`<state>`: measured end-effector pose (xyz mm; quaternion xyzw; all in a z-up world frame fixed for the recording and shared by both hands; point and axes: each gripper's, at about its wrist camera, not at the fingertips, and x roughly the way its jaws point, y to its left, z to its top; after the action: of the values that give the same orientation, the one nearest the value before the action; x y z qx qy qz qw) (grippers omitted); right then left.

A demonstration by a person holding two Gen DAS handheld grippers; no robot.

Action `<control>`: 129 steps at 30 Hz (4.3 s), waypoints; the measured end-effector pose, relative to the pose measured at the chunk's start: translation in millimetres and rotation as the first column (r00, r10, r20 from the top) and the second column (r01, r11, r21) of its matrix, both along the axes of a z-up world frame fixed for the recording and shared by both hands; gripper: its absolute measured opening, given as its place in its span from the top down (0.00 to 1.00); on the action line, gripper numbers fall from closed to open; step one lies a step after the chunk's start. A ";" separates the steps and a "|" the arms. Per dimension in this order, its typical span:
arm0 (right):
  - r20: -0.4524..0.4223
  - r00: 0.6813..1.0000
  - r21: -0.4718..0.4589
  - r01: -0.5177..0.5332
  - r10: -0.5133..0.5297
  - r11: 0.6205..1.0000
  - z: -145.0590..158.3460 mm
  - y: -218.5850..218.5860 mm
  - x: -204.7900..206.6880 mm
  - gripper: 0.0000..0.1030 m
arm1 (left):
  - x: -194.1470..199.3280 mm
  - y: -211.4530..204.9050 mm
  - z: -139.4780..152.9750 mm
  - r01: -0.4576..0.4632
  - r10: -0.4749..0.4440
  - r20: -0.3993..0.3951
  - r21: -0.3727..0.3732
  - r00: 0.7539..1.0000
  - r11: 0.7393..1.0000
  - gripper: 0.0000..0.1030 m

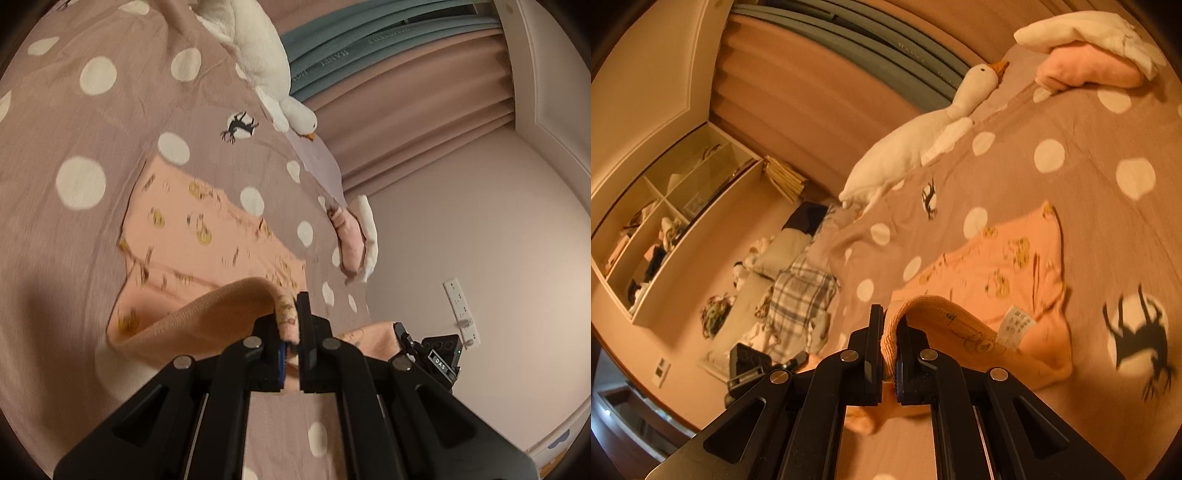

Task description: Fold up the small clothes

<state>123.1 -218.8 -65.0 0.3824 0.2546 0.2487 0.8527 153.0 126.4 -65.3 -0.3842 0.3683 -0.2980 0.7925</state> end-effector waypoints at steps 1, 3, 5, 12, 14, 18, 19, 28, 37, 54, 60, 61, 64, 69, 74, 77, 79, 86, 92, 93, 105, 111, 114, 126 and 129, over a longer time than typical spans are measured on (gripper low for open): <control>0.001 1.000 -0.002 0.004 -0.004 1.000 1.4 -1.0 5.3 0.94 | 5.1 0.1 1.0 -0.005 0.005 0.004 0.005 1.000 1.000 0.98; 0.006 1.000 -0.009 0.013 -0.013 1.000 4.2 -2.8 16.7 0.94 | 19.7 0.1 2.4 -0.016 0.016 0.002 0.009 1.000 1.000 0.98; 0.010 1.000 -0.012 0.025 -0.025 1.000 6.3 -4.3 28.7 0.94 | 35.3 0.1 4.5 -0.031 0.031 0.006 0.026 1.000 0.999 0.98; 0.008 0.998 -0.058 0.060 -0.060 0.996 17.1 -8.2 80.3 0.94 | 94.5 2.4 1.2 -0.074 0.075 -0.002 0.071 0.997 0.995 0.98; -0.008 0.997 -0.062 0.074 -0.075 0.995 15.3 -11.7 97.6 0.94 | 112.4 3.4 -3.9 -0.086 0.087 -0.015 0.088 0.996 0.992 0.98; -0.063 0.992 -0.102 0.103 -0.110 0.989 3.3 -15.6 128.4 0.94 | 145.2 2.3 -21.9 -0.104 0.112 -0.052 0.147 0.992 0.984 0.98; -0.083 0.989 -0.115 0.109 -0.119 0.987 -2.4 -16.4 136.0 0.94 | 152.1 1.3 -28.4 -0.106 0.118 -0.065 0.163 0.991 0.981 0.98; -0.283 0.947 -0.118 0.121 -0.150 0.986 -61.5 -29.7 179.5 0.94 | 196.8 -3.2 -84.6 -0.112 0.159 -0.190 0.235 0.969 0.966 0.98; -0.443 0.869 0.018 0.256 -0.222 0.966 -97.7 -69.7 188.3 0.68 | 209.7 27.3 -100.6 -0.216 0.329 -0.272 0.373 0.904 0.902 0.59; -0.351 0.933 -0.565 -0.280 0.081 0.777 -72.1 65.6 182.0 0.83 | 173.8 -75.2 -93.1 0.142 -0.090 -0.113 0.642 0.989 0.754 0.67; -0.277 0.960 -0.664 -0.167 -0.033 0.729 -63.7 80.7 220.2 0.83 | 219.6 -77.3 -81.5 0.041 0.006 -0.077 0.597 0.997 0.801 0.67; -0.251 0.967 -0.666 -0.131 -0.055 0.734 -59.7 79.3 223.8 0.83 | 227.5 -75.9 -77.7 0.009 0.038 -0.069 0.581 0.997 0.814 0.67; -0.183 0.977 -0.641 -0.030 -0.114 0.767 -43.7 66.7 227.0 0.83 | 225.5 -62.5 -61.2 -0.049 0.086 -0.044 0.537 0.995 0.842 0.67; -0.166 0.984 -0.681 -0.061 -0.072 0.730 -36.5 65.9 193.9 0.83 | 183.4 -63.5 -53.1 0.027 -0.025 -0.012 0.556 1.000 0.831 0.65; -0.180 0.982 -0.701 -0.092 -0.051 0.707 -40.8 62.7 152.3 0.83 | 133.9 -63.3 -67.2 0.086 -0.098 -0.012 0.593 0.995 0.800 0.66; -0.197 0.978 -0.709 -0.095 -0.066 0.699 -46.7 55.9 130.7 0.83 | 105.6 -63.9 -74.9 0.095 -0.140 0.018 0.652 0.990 0.752 0.66; -0.209 0.975 -0.715 -0.103 -0.071 0.691 -52.6 50.9 115.6 0.83 | 89.3 -56.9 -85.3 0.108 -0.147 0.005 0.655 0.989 0.748 0.65; -0.221 0.972 -0.741 -0.110 -0.086 0.663 -81.9 39.6 70.4 0.83 | 51.3 -38.1 -100.1 0.109 -0.133 -0.008 0.627 0.991 0.772 0.65; -0.240 0.960 -0.605 -0.030 -0.146 0.796 -75.1 11.5 44.4 0.72 | 22.6 -12.9 -88.0 0.064 -0.057 -0.030 0.564 0.998 0.823 0.28; -0.243 0.958 -0.579 -0.015 -0.155 0.815 -72.4 7.8 40.8 0.62 | 19.1 -8.6 -87.5 0.047 -0.036 -0.031 0.561 0.999 0.826 0.20; -0.158 0.975 -0.596 0.031 -0.155 0.803 -48.5 26.0 10.4 0.47 | 23.5 -1.2 -96.4 0.013 0.048 -0.098 0.544 0.994 0.839 0.20; -0.137 0.981 -0.621 0.022 -0.137 0.783 -43.9 40.2 8.2 0.46 | 22.6 -8.2 -92.4 0.022 0.034 -0.089 0.563 0.996 0.826 0.20; -0.139 0.982 -0.614 0.013 -0.125 0.789 -44.2 44.7 8.9 0.46 | 21.8 -11.5 -90.0 0.027 0.024 -0.082 0.570 0.996 0.821 0.20; -0.153 0.981 -0.581 0.008 -0.119 0.814 -44.8 53.0 10.0 0.32 | 19.3 -20.3 -85.5 0.053 0.005 -0.099 0.574 0.995 0.817 0.14; -0.151 0.983 -0.553 0.000 -0.100 0.833 -42.3 56.2 9.9 0.25 | 17.9 -21.5 -82.0 0.052 0.000 -0.090 0.568 0.996 0.821 0.04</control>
<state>133.0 -162.6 -107.4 0.1479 0.3783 0.1082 0.9074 170.9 104.9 -147.2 -0.1374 0.4793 -0.1684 0.8503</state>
